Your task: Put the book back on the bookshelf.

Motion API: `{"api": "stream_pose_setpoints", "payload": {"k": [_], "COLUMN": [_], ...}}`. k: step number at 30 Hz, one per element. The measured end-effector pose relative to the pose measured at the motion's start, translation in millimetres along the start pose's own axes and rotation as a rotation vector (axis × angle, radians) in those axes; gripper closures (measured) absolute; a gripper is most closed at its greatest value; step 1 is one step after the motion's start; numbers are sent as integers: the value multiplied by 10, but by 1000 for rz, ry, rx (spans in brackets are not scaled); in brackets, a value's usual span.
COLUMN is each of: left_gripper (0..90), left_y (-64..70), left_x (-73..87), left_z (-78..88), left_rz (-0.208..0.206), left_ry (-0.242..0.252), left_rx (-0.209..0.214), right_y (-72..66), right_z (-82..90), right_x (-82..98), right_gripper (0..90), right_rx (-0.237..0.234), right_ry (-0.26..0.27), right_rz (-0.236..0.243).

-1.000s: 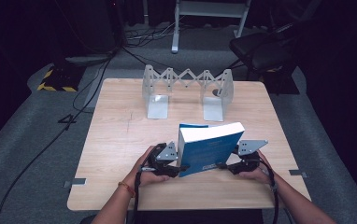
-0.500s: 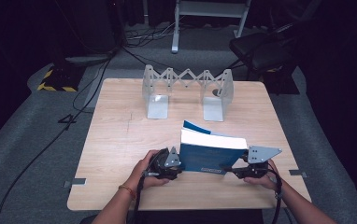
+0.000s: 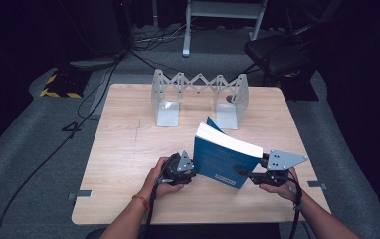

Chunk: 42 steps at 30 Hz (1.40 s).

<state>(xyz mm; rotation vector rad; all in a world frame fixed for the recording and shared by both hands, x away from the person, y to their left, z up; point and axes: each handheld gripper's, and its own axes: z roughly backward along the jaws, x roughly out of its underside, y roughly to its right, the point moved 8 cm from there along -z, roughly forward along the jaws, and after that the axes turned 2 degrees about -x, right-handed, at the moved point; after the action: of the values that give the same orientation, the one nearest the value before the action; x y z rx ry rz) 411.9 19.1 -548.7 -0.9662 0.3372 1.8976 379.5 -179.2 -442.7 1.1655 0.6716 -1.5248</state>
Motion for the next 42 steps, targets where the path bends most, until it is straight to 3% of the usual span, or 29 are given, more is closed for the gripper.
{"api": "stream_pose_setpoints", "payload": {"k": [6, 10, 12, 15, 18, 20, 23, 28, 32, 34, 38, 42], "left_gripper": [535, 500, 505, 500, 481, 418, 355, 292, 228, 193, 182, 174], "left_y": [71, 78, 81, 76, 69, 53, 4, -102, -139, -141, -165, -209], "left_x": [-87, -105, -106, -112, -98, -69, -2, 152, 285, 400, 577, 677], "left_z": [-168, -194, -188, -195, -191, -174, -118, 81, 191, 275, 430, 521], "left_rz": [-9, -5, 8, 5, 6, 19, 50, 87, 132, 188, 192, 207], "left_ry": [-5, -11, -6, -6, -14, -22, -43, -100, -148, -173, -111, -99], "left_rx": [5, 6, 10, 8, 8, 9, 8, -23, -16, 26, 18, 3], "right_y": [67, 91, 122, 161, 193, 200, 214, 223, 231, 231, 224, 245], "right_z": [101, 122, 152, 179, 176, 165, 147, 134, 127, 121, 117, 112], "right_x": [40, 37, -28, -159, -250, -290, -362, -442, -452, -458, -470, -483], "right_gripper": [599, 589, 584, 575, 571, 565, 566, 579, 582, 585, 598, 603], "right_rx": [34, 57, 68, 89, 89, 86, 81, 83, 91, 84, 71, 72], "right_ry": [-10, -3, 35, 61, 61, 59, 69, 58, 59, 59, 52, 35], "right_rz": [-22, -32, -56, -54, -59, -67, -99, -91, -103, -105, -100, -102]}}
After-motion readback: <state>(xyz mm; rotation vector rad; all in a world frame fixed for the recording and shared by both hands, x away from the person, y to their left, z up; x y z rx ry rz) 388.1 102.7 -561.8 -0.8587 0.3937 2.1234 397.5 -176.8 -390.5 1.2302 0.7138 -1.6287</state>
